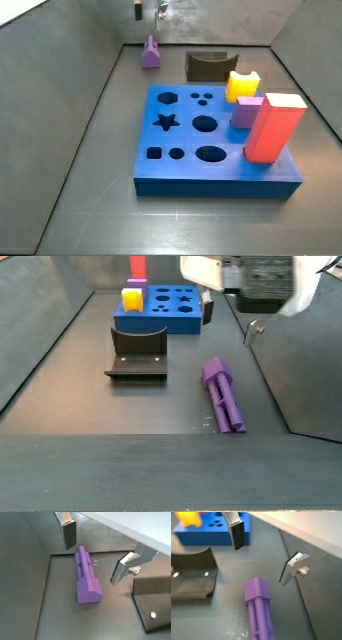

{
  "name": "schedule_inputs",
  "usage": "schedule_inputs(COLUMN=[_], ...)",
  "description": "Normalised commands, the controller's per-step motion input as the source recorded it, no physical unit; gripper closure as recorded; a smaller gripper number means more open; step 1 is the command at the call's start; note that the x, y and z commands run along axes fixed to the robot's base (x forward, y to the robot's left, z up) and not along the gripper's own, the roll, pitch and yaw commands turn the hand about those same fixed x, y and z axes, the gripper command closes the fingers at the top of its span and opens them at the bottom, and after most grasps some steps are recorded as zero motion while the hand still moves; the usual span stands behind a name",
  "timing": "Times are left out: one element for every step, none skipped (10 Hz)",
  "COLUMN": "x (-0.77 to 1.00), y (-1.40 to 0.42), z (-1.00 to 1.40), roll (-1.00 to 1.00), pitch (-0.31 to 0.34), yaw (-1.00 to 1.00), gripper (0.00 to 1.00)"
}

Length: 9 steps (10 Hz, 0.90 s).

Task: Pick up the 3 prong object. Move up. Rotate the 3 prong object. Place the 3 prong object on the fixture. Regrasp the 3 prong object. Move to above the board. Insert the 3 prong object.
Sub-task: Rotate the 3 prong object.

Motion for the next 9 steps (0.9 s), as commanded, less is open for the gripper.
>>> schedule_inputs(x=[0.03,0.03,0.03,0.03,0.03,0.03,0.03,0.03,0.03], y=[0.00,0.00,0.00,0.00,0.00,0.00,0.00,0.00,0.00], z=[-0.03,-0.03,-0.03,-0.03,-0.03,-0.03,-0.03,-0.03,-0.03], roll=[0.00,0.00,0.00,0.00,0.00,0.00,0.01,0.01,0.01], pitch=[-0.003,-0.003,-0.003,-0.003,-0.004,-0.005,-0.005,-0.006,-0.008], yaw=[1.00,1.00,1.00,1.00,1.00,1.00,1.00,1.00,1.00], gripper=[0.00,0.00,0.00,0.00,0.00,0.00,0.00,0.00,0.00])
